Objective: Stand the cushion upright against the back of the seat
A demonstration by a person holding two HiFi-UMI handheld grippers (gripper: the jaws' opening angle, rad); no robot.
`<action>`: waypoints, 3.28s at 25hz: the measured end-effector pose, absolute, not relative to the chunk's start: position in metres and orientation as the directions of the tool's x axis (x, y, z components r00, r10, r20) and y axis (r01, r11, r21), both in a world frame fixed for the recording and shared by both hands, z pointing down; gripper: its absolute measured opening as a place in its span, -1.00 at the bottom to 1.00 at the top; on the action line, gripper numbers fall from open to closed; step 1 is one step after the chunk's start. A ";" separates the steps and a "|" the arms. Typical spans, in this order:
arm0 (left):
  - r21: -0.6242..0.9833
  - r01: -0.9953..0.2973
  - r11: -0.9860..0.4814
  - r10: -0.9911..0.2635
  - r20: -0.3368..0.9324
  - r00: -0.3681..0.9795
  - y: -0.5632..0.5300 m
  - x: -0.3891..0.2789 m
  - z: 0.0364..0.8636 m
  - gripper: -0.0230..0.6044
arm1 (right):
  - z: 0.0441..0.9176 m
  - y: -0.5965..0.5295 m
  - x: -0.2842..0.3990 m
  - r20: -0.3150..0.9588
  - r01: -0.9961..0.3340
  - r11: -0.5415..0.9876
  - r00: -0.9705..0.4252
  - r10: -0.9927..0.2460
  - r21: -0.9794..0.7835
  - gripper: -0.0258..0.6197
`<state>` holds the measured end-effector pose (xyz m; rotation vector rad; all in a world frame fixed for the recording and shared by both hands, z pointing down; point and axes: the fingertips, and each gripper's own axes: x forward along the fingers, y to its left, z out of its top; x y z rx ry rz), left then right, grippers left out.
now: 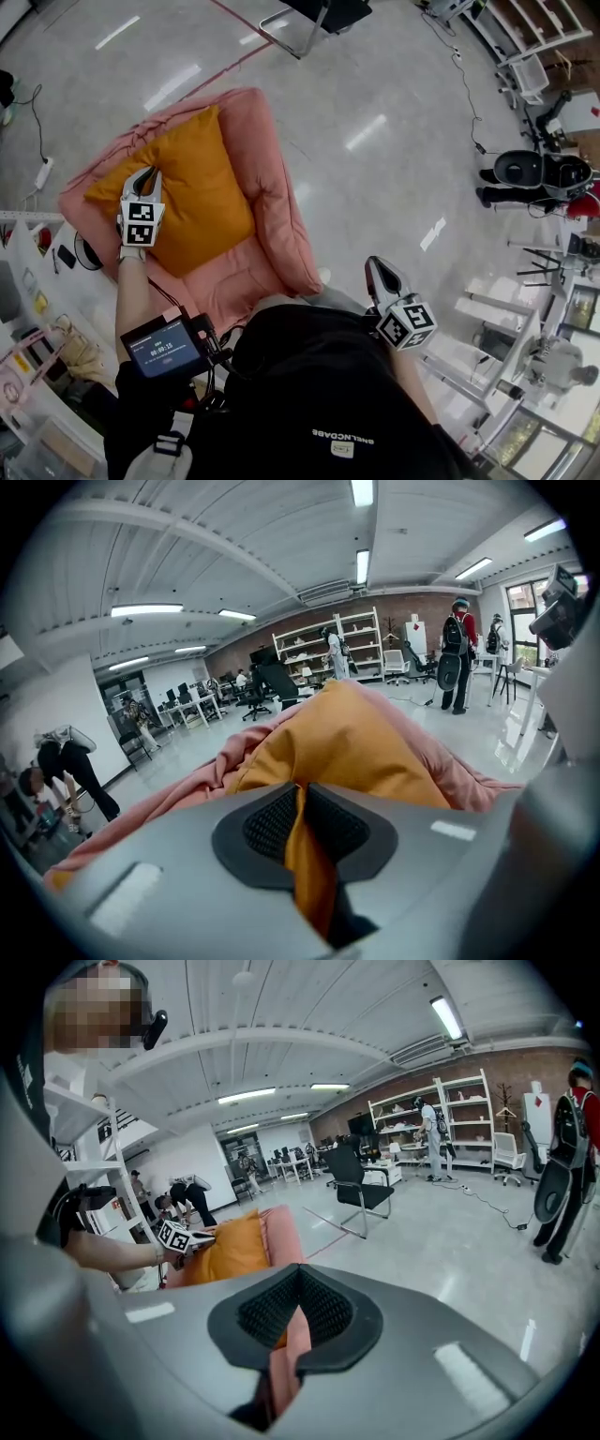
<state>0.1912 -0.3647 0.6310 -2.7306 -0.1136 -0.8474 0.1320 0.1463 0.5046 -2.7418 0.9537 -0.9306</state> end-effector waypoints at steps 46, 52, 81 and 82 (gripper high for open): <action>0.096 -0.628 -0.773 -0.489 0.541 0.685 -0.119 -0.090 0.508 -0.21 | 0.509 -0.190 0.231 0.478 -0.956 0.293 -0.267 -0.837 -0.022 -0.46; 0.072 -0.718 -0.692 -0.574 0.549 0.608 -0.079 -0.099 0.506 -0.22 | 0.553 -0.250 0.227 0.634 -0.837 0.518 -0.307 -0.710 0.175 0.00; 0.003 -0.784 -0.620 -0.633 0.589 0.503 -0.032 -0.127 0.505 -0.25 | 0.626 -0.265 0.284 0.769 -0.954 0.301 -0.197 -0.608 -0.007 -0.42; 0.006 -0.782 -0.623 -0.629 0.591 0.506 -0.032 -0.127 0.506 -0.25 | 0.626 -0.261 0.291 0.765 -0.961 0.274 -0.193 -0.615 -0.021 -0.43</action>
